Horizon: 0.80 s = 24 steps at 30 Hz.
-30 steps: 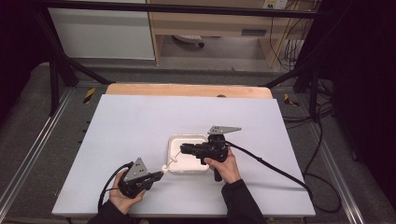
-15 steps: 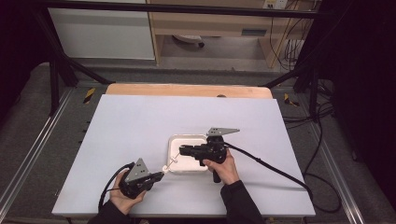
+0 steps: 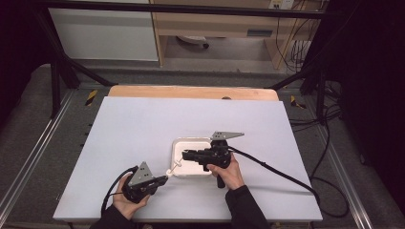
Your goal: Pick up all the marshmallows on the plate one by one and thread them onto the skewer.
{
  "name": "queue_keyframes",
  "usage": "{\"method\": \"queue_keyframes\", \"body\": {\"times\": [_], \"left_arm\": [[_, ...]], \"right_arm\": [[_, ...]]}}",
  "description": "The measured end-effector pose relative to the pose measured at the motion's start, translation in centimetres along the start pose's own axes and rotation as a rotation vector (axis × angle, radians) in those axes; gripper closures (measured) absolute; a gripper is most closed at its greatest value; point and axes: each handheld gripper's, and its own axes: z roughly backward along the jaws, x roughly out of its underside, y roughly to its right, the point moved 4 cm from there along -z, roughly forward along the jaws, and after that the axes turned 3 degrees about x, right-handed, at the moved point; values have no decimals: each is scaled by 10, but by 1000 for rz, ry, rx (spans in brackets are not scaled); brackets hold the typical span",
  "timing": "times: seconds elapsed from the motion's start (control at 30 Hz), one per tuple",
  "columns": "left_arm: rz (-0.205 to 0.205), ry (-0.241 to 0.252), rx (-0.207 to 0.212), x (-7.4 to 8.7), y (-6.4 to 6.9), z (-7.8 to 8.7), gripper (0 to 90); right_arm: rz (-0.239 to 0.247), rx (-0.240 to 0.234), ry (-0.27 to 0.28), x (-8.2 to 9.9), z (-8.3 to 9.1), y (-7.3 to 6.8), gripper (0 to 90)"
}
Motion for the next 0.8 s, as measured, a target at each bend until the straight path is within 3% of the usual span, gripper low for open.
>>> {"method": "queue_keyframes", "body": {"times": [0.8], "left_arm": [[-7, 2, 5, -1, 0, -2, 892]], "right_arm": [[-4, -9, -21, 4, -2, -1, 815]]}}
